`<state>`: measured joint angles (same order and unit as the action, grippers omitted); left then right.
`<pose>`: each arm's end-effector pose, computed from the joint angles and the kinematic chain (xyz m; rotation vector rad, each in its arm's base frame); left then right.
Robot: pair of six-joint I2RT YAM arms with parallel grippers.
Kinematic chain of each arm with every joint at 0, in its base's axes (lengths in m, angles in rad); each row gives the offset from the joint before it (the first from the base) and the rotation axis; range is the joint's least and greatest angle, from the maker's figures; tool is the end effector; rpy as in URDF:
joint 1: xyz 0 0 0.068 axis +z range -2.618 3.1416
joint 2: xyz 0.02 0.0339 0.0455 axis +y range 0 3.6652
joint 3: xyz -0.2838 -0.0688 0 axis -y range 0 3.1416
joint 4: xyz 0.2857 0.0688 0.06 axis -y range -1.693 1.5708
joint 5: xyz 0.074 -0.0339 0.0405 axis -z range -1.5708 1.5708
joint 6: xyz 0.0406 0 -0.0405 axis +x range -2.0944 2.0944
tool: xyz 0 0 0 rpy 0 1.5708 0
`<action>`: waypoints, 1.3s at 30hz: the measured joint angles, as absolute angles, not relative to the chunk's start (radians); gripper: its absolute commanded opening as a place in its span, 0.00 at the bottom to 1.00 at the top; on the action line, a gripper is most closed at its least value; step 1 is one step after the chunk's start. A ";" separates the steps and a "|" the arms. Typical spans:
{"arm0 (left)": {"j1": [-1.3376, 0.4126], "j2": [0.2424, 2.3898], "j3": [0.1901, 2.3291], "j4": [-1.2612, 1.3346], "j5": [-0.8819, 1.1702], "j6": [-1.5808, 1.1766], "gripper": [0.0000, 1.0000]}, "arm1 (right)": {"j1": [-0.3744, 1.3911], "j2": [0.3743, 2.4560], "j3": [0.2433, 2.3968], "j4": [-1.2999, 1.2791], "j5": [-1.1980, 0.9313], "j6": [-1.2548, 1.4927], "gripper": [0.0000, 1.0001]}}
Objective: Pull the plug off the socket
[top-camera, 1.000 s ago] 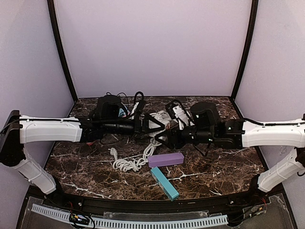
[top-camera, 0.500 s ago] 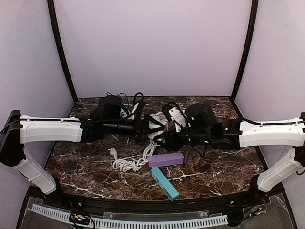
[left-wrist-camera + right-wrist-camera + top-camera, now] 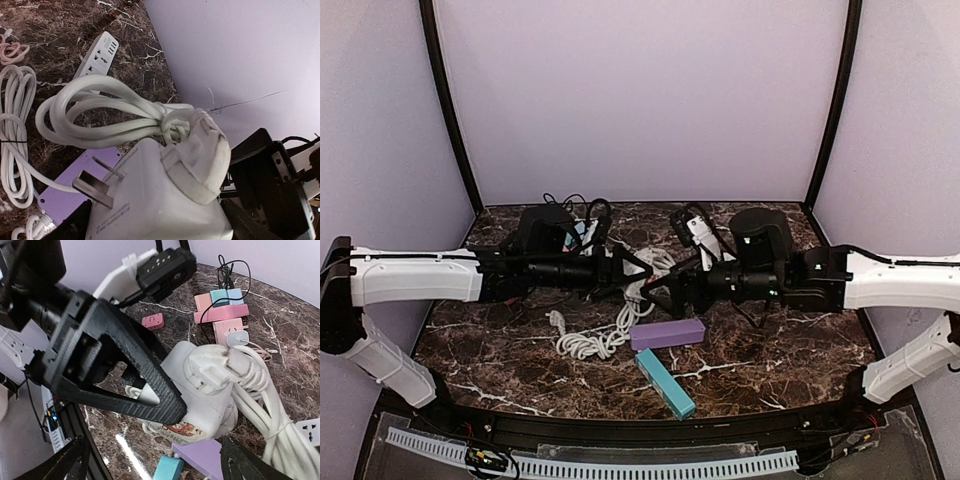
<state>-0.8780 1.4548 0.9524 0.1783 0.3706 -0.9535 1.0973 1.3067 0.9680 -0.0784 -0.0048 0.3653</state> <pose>0.2266 -0.2960 0.2748 0.2127 2.2041 -1.5018 0.1549 0.3028 0.3027 -0.7603 1.9746 0.9232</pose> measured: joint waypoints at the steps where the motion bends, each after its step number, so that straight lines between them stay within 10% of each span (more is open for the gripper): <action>1: -0.875 1.449 0.948 0.168 0.362 -0.946 0.46 | 1.098 1.288 0.967 -0.081 -0.007 0.372 0.97; 20: -0.761 1.393 0.999 -0.141 0.543 -0.546 0.40 | 0.938 1.136 0.971 -0.281 -0.138 0.367 0.99; 39: -0.759 1.473 1.063 -0.264 0.843 -0.279 0.38 | 0.976 1.296 1.106 -0.356 -0.408 0.261 0.66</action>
<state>-0.7593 1.4727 1.0630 -0.2638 0.8433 -0.2787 0.9760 1.2957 1.1065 -0.3565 -0.4076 0.2611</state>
